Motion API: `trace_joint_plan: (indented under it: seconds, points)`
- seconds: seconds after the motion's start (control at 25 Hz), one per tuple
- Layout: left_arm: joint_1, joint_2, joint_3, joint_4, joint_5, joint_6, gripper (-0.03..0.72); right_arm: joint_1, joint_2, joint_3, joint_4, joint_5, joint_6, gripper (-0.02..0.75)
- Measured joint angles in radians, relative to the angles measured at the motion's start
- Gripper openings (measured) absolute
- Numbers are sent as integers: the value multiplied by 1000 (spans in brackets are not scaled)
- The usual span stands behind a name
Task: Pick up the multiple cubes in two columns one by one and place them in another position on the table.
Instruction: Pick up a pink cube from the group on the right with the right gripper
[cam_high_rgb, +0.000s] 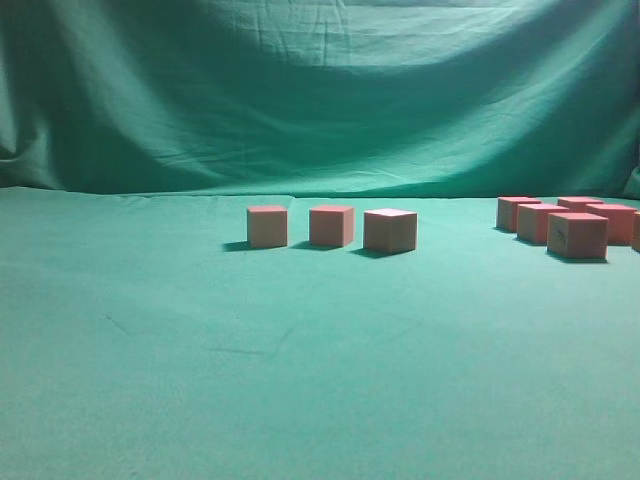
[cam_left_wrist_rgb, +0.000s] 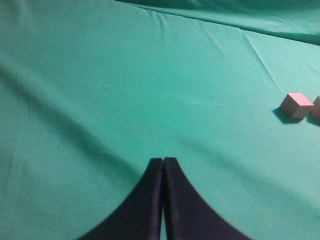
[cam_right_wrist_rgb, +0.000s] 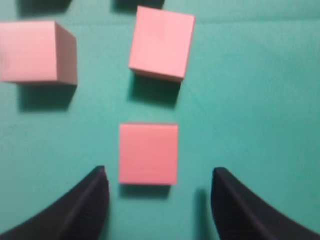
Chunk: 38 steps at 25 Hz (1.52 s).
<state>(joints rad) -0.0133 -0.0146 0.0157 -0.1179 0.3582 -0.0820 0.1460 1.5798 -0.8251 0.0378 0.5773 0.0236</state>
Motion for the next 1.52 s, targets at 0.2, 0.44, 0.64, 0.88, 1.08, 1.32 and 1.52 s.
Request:
trace_joint_plan:
  seconds: [0.2, 0.44, 0.64, 0.88, 1.08, 1.32, 1.52]
  points:
    - [0, 0, 0, 0, 0, 0, 0, 0, 36, -9, 0, -59, -10, 480]
    - [0, 0, 0, 0, 0, 0, 0, 0, 87, -22, 0, -107, -10, 480]
    - [0, 0, 0, 0, 0, 0, 0, 0, 124, -27, 1, -111, -10, 480]
    - [0, 0, 0, 0, 0, 0, 0, 0, 136, -34, 8, -98, -10, 257]
    - [0, 0, 0, 0, 0, 0, 0, 0, 137, -151, 39, 89, -10, 266]
    - [0, 0, 0, 0, 0, 0, 0, 108, 137, -378, 57, 414, -10, 266]
    - [0, 0, 0, 0, 0, 0, 0, 312, 142, -525, 84, 476, 45, 266]
